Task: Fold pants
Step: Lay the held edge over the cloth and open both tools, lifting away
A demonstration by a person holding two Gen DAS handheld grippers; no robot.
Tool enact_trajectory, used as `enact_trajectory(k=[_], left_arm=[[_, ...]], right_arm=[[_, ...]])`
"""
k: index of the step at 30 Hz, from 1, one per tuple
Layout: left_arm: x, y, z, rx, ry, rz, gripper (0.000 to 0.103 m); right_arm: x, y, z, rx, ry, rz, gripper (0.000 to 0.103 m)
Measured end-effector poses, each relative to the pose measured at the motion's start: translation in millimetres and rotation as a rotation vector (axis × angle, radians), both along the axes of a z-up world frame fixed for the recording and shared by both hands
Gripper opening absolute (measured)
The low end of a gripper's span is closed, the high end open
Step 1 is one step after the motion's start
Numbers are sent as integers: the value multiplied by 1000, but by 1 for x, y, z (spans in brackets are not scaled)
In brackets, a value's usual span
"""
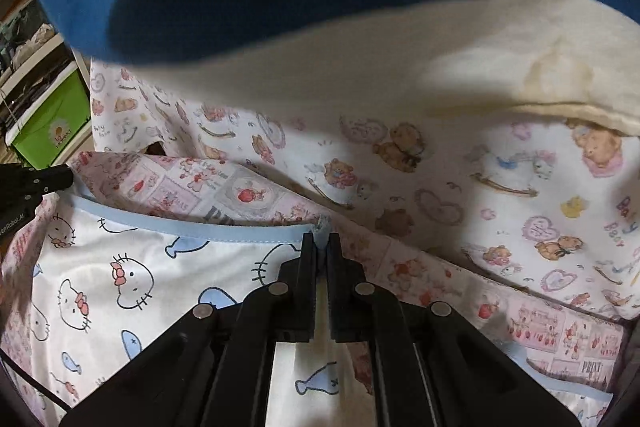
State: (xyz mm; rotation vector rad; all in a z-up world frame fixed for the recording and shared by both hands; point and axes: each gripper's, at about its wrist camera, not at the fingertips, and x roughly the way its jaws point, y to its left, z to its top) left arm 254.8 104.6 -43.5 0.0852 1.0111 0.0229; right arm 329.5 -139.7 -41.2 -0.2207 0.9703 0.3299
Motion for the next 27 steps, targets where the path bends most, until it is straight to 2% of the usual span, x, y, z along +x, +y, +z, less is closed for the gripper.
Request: enact_trajectory(k=[2, 3, 4, 5, 6, 7, 9, 10, 14, 17, 19, 23, 25, 27], left_arm=[[1, -3, -3, 13, 2, -18, 14], [1, -2, -3, 10, 4, -11, 28], [2, 0, -1, 17, 2, 11, 35], [1, 3, 2, 27, -19, 33, 47], [-1, 6, 7, 27, -45, 41, 50], [-4, 8, 12, 22, -69, 44, 50], [-14, 12, 23, 4, -105, 50, 50], [-21, 12, 30, -5, -126, 47, 50], [-67, 1, 64, 47, -273, 28, 53], [-117, -9, 91, 31, -386, 4, 55], [-154, -13, 104, -2, -457, 3, 55], [-236, -33, 109, -47, -559, -17, 55], [-270, -45, 105, -67, -590, -28, 55], [-303, -59, 98, -98, -612, -51, 55]], right_arm=[[-4, 0, 2, -17, -19, 10, 4], [-6, -2, 5, -22, -28, 7, 5], [-7, -6, 9, -17, -37, -5, 7], [-9, -11, 14, -8, -48, -19, 16], [-11, -18, 20, 1, -73, -46, 29], [-14, -24, 27, 5, -101, -71, 35], [-26, -39, 43, 17, -171, -107, 71], [-33, -45, 51, 23, -209, -114, 75], [-72, -70, 86, 42, -306, -118, 75], [-106, -89, 114, 97, -299, -136, 75], [-152, -112, 138, 148, -335, -134, 75], [-264, -149, 172, 120, -503, -174, 75], [-313, -163, 176, 62, -567, -229, 76], [-354, -173, 174, 52, -601, -264, 76]])
